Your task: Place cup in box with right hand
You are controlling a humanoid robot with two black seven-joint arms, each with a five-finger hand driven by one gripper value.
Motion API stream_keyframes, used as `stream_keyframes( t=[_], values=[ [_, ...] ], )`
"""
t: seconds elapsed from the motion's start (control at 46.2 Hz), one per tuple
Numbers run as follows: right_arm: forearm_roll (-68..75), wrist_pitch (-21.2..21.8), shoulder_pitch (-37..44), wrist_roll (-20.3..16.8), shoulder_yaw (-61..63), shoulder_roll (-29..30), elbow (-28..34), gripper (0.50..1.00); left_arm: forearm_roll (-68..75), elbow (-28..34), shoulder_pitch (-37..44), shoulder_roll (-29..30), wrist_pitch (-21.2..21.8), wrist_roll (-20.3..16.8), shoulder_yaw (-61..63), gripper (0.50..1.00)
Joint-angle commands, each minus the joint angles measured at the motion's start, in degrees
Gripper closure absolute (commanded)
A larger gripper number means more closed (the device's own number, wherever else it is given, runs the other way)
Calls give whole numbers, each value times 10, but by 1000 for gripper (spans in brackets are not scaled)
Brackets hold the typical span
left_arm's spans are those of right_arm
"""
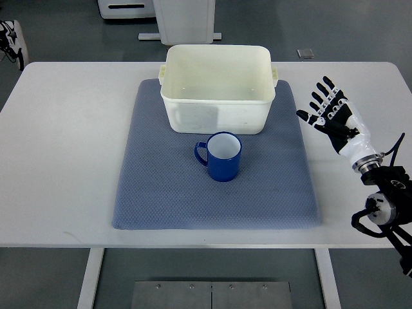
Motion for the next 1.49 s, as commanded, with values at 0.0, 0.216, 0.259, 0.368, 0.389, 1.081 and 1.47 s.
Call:
stream_keyframes(
  t=[0.0, 0.216, 0.259, 0.368, 0.389, 1.081, 1.47],
  values=[
    [0, 0, 0, 0, 1, 1, 1, 500, 0, 0, 0, 0, 0, 0, 0, 500],
    [0, 0, 0, 0, 1, -2, 2, 500, 0, 0, 0, 0, 0, 0, 0, 500],
    [0, 0, 0, 1, 1, -2, 2, 500, 0, 0, 0, 0, 0, 0, 0, 500],
    [0, 0, 0, 0, 1, -1, 2, 500, 0, 0, 0, 0, 0, 0, 0, 500],
    [0, 0, -1, 0, 1, -1, 2, 500, 0, 0, 0, 0, 0, 0, 0, 500],
    [-3, 3, 12, -1, 1, -17, 47, 502, 0, 0, 0, 0, 0, 0, 0, 500],
    [-61, 46, 43, -6, 0, -42, 125, 502, 0, 0, -1, 0, 1, 0, 0, 500]
  ],
)
